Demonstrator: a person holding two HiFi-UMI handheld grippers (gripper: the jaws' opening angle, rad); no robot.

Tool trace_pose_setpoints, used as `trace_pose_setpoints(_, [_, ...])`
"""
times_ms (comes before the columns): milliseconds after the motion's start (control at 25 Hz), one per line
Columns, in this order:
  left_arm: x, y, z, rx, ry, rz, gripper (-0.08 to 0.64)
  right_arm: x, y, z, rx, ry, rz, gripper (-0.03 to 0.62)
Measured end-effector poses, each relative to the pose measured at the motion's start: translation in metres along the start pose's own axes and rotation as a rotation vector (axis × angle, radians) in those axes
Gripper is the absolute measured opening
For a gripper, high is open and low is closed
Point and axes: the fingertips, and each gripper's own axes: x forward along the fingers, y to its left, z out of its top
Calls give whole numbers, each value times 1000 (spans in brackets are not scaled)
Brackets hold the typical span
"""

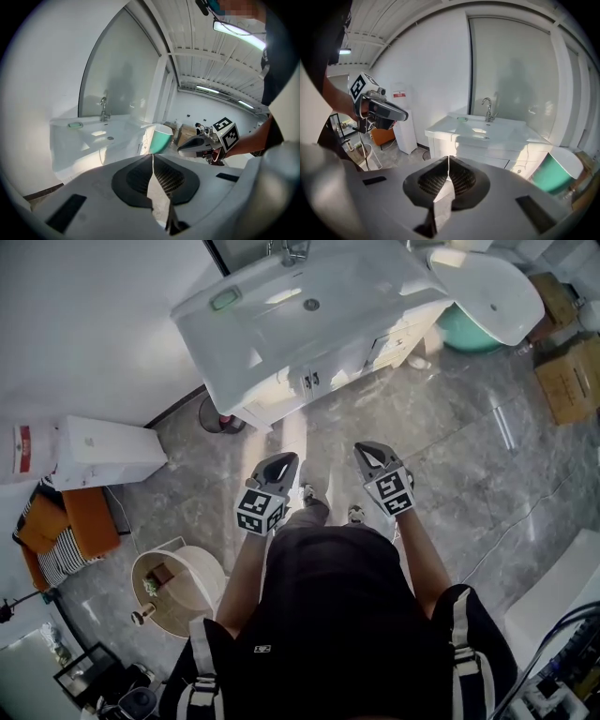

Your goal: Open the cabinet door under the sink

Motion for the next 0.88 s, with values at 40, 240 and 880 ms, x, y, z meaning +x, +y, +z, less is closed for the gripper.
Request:
trace_pose_setpoints(40, [2,8,0,-1,5,-11,17,8,-1,2,5,5,-7,60])
trace_pose_setpoints(240, [9,41,-4,-44,16,-56,17,45,-1,14,50,-2,-18,61])
trace_pose_setpoints(880, [102,74,-67,-146,56,-29,17,237,-71,-73,219,-30,1,61])
